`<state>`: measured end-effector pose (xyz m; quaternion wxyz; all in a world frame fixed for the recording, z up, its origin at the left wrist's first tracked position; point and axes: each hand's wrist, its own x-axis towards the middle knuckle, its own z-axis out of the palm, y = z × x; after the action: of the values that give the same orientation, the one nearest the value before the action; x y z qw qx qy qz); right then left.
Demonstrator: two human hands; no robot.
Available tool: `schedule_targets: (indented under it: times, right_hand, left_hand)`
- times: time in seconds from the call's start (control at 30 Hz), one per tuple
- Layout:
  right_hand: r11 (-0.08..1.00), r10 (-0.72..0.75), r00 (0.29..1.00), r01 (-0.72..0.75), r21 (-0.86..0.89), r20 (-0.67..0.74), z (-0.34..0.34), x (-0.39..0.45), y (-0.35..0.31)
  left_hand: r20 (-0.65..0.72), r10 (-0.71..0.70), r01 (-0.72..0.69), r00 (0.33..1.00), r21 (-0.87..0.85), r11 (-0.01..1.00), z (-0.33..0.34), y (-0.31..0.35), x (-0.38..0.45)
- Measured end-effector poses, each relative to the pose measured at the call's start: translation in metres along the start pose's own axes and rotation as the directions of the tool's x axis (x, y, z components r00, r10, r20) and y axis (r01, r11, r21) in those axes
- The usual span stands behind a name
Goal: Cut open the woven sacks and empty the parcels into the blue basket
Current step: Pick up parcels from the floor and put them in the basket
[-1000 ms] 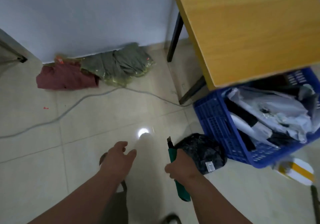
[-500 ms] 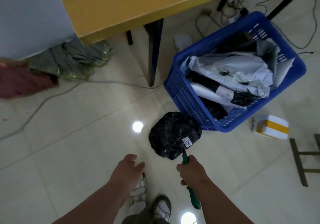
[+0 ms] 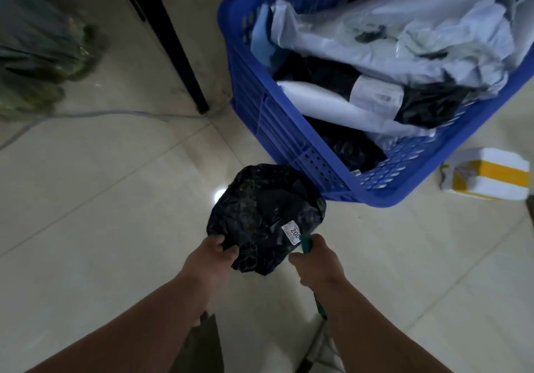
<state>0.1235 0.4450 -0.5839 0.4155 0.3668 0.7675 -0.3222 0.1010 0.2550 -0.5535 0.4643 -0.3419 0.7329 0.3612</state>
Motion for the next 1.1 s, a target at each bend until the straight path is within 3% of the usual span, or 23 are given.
schedule_targets:
  times: [0.03,0.1,0.17,0.23,0.37,0.43,0.5,0.57,0.67,0.73,0.8,0.9,1.03,1.1]
  right_hand:
    - [1.0,-0.024,0.999,0.024,0.01,0.035,0.005,0.017,0.004]
    - [0.981,-0.035,0.996,0.019,0.193,0.077,0.016,0.05,0.009]
    - [0.906,-0.034,0.994,-0.013,0.422,0.104,0.022,0.08,0.011]
    - [0.849,-0.02,0.995,-0.037,0.527,0.103,0.025,0.102,0.009]
    - [0.909,-0.049,0.996,0.012,0.417,0.079,0.028,0.102,0.002]
    - [0.958,-0.17,0.984,0.152,0.244,0.058,0.027,0.073,-0.007]
    - [0.951,-0.295,0.95,0.283,0.123,0.096,0.021,0.029,-0.018]
    - [0.92,-0.39,0.903,0.373,0.121,0.181,0.01,-0.017,-0.033]
    - [0.85,-0.527,0.824,0.503,0.158,0.208,-0.017,-0.08,-0.055]
    - [0.811,-0.583,0.79,0.554,0.186,0.187,-0.047,-0.12,-0.07]
    - [0.772,-0.617,0.77,0.554,0.31,0.161,-0.087,-0.155,-0.082]
    - [0.684,-0.644,0.765,0.571,0.453,0.009,-0.153,-0.196,-0.097]
    - [0.599,-0.592,0.782,0.588,0.544,-0.194,-0.24,-0.224,-0.107]
    - [0.591,-0.537,0.818,0.541,0.599,-0.208,-0.276,-0.221,-0.109]
  left_hand:
    - [0.003,0.001,-0.001,1.0,0.003,1.0,0.01,-0.001,0.02]
    - [0.007,-0.004,0.004,1.0,0.001,1.0,0.027,-0.004,0.055]
    - [-0.003,-0.019,0.019,1.0,-0.028,0.999,0.04,-0.007,0.084]
    - [-0.012,-0.034,0.034,0.999,-0.037,0.999,0.05,-0.01,0.105]
    - [-0.054,-0.028,0.031,0.998,0.062,0.998,0.055,-0.02,0.109]
    - [-0.11,-0.028,0.033,0.994,0.045,0.998,0.051,-0.025,0.09]
    - [-0.135,-0.078,0.065,0.988,-0.094,0.993,0.046,-0.027,0.062]
    - [-0.123,-0.219,0.173,0.968,-0.307,0.936,0.038,-0.025,0.027]
    - [0.058,-0.4,0.368,0.915,-0.526,0.767,0.025,-0.024,-0.021]
    - [0.164,-0.396,0.402,0.904,-0.642,0.653,0.016,-0.02,-0.054]
    - [0.129,-0.306,0.312,0.943,-0.658,0.685,0.009,0.013,-0.102]
    - [-0.082,-0.102,0.034,0.991,-0.589,0.807,0.001,0.078,-0.172]
    - [-0.245,0.105,-0.222,0.964,-0.519,0.826,0.003,0.146,-0.235]
    - [-0.258,0.172,-0.283,0.951,-0.5,0.819,0.01,0.169,-0.251]
